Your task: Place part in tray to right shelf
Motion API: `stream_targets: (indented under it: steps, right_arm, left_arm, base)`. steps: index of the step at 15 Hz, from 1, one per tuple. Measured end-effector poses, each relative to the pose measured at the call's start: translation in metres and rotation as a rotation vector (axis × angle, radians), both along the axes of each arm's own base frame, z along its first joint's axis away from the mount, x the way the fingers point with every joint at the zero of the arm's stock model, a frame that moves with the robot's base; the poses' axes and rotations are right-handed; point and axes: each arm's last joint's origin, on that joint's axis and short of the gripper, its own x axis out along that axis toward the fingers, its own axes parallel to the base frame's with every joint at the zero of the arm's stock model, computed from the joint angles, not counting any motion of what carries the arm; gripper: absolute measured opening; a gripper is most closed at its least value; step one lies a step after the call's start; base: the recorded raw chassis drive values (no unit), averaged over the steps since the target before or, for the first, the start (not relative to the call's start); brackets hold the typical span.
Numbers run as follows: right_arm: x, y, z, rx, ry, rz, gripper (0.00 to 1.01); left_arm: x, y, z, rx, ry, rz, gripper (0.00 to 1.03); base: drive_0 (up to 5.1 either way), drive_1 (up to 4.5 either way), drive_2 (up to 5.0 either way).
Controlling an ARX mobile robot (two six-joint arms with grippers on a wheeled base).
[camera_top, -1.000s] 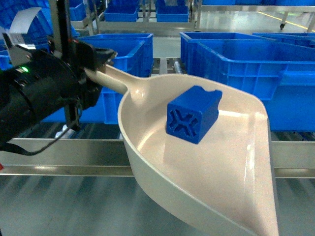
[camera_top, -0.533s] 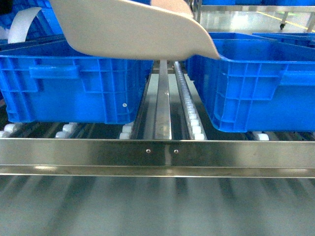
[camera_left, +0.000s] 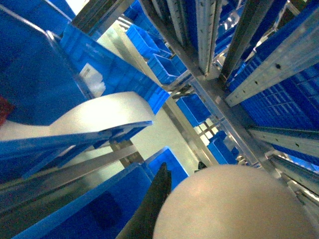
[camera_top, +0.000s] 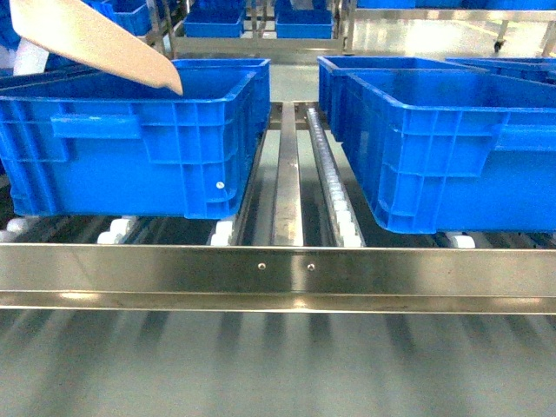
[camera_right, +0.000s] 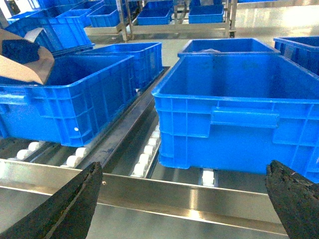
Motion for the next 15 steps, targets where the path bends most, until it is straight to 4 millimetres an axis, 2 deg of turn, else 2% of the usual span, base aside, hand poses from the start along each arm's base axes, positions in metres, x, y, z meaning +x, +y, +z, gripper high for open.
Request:
stream_targets:
  steps: [4,11,13,15]
  right_arm:
    - [0.000,0.000,0.000,0.000,0.000,0.000,0.98]
    - [0.000,0.000,0.000,0.000,-0.001,0.000,0.98]
    - [0.000,0.000,0.000,0.000,-0.001,0.000,0.98]
    - [0.000,0.000,0.000,0.000,-0.001,0.000,0.98]
  left_arm:
    - [-0.004,-0.008,0.022,0.103,-0.017,0.015,0.12]
    - [-0.006,0.005,0.017,0.103,-0.002,0.020,0.12]
    - [-0.024,0.005,0.008,0.012,-0.049,-0.064,0.12]
    - [-0.060,-0.003,0.006,-0.095,-0.166,-0.186,0.12]
  base:
    - [0.0,0.00,0.0]
    - [0.0,0.00,0.0]
    - [0.0,0.00,0.0]
    - [0.0,0.00,0.0]
